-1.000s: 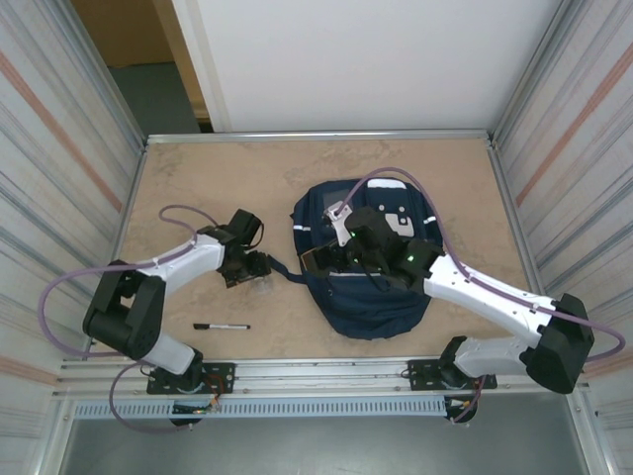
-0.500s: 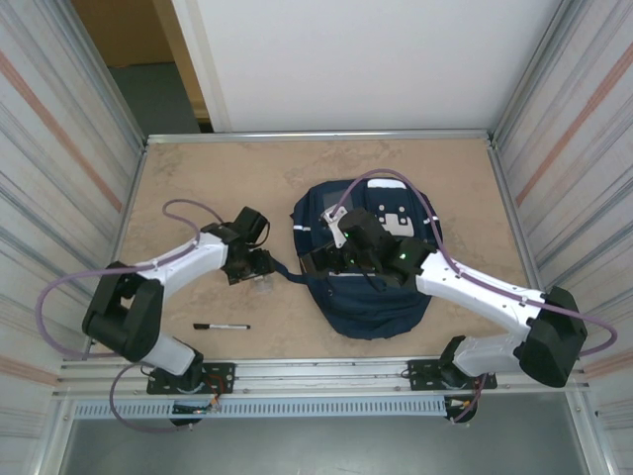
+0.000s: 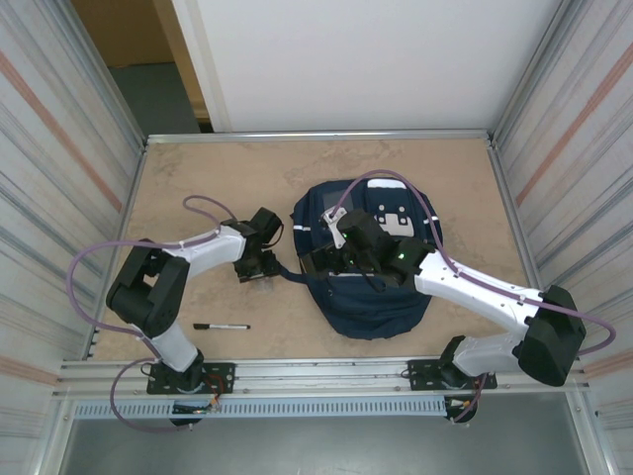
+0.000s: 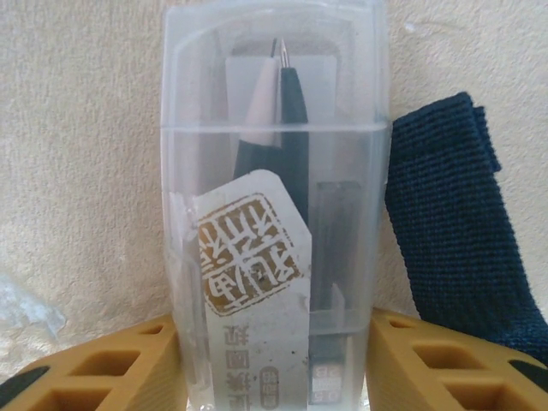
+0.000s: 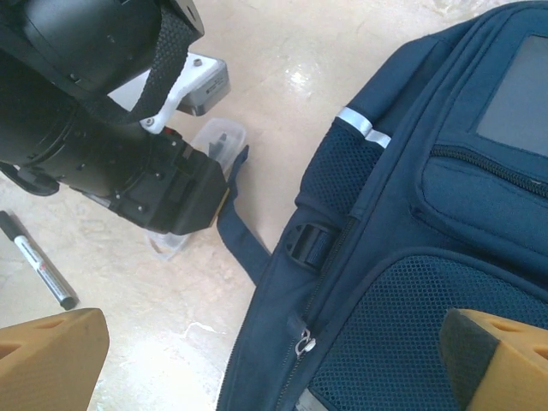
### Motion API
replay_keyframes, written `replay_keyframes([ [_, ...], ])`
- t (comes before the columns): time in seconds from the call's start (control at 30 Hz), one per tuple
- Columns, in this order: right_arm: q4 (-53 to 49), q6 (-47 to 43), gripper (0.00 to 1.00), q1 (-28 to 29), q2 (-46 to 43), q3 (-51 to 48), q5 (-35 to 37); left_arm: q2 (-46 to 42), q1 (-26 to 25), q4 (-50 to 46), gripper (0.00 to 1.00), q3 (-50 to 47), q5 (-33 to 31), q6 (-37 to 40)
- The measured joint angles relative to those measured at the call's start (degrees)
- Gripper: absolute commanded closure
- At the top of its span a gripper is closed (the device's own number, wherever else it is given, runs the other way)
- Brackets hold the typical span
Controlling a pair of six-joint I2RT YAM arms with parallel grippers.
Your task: Pack the student bag
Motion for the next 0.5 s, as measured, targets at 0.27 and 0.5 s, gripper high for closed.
replay_keyframes([
  [0.27,0.13,0.00,0.01,0.11,0.28,0.00,-0.17,-2.80,-0.74,-0.07,0.50,-2.99,0.09,0.00],
  [0.5,0.13,0.00,0.01,0.11,0.66,0.00,-1.03,-10.69,-2.67,-3.63,0.42,-8.72,1.03,-1.36],
])
